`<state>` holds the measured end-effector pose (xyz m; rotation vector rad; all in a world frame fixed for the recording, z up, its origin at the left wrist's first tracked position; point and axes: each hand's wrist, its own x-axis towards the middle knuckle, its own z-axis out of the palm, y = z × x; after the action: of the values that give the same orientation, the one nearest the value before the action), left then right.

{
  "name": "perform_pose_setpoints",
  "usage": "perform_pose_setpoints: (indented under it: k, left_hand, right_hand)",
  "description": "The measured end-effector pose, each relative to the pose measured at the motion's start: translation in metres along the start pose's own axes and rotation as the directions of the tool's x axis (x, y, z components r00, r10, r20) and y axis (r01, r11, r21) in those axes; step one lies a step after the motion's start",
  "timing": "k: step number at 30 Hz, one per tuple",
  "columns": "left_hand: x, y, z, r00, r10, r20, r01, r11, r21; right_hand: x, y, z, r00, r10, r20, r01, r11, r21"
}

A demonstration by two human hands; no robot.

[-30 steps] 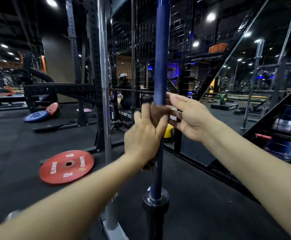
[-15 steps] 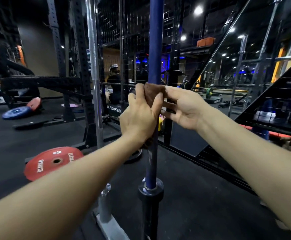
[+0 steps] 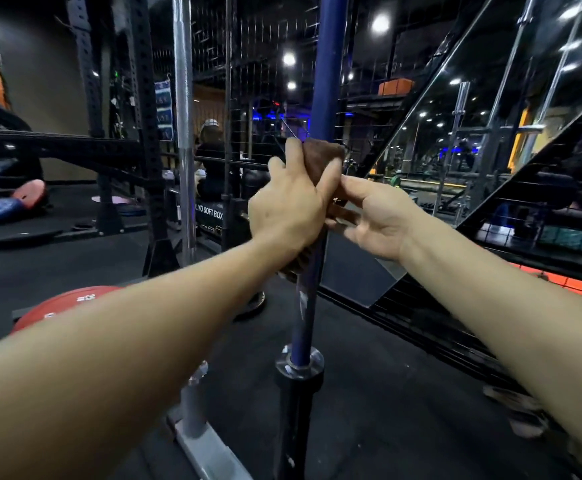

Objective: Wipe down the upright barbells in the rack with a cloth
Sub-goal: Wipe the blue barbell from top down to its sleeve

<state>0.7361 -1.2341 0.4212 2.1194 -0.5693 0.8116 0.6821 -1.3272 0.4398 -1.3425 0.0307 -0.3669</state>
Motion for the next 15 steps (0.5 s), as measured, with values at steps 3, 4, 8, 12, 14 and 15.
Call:
perform_pose_setpoints:
  k: [3,4,8,12,14,15]
  left_hand:
    - [-0.020,-0.016,0.014,1.000,-0.006,-0.027,0.006,1.000,-0.009]
    - [-0.037,-0.027,0.023,1.000,-0.011,0.003,0.011,1.000,-0.001]
    - [-0.092,-0.057,0.047,0.986,-0.080,0.147,0.076,0.996,0.037]
    - [-0.086,-0.057,0.038,0.985,-0.027,0.173,0.009,0.995,0.103]
    - [-0.063,-0.043,0.029,0.993,-0.006,0.122,-0.001,0.998,0.059]
    - [-0.052,-0.035,0.024,0.997,-0.003,0.076,0.002,1.000,0.021]
  right_hand:
    - [0.004,0.007,-0.004,0.999,-0.018,0.037,0.018,1.000,0.013]
    - [0.006,0.011,-0.005,0.998,-0.034,0.050,0.034,0.999,0.013]
    - [0.009,0.027,-0.007,0.998,-0.055,0.029,0.053,0.997,0.051]
    - [0.006,0.027,-0.004,1.000,-0.027,-0.013,0.028,0.999,0.033]
    - [0.004,0.019,-0.004,1.000,-0.028,-0.003,0.028,0.999,0.027]
    - [0.004,0.017,-0.004,0.999,-0.032,0.010,0.032,0.999,0.026]
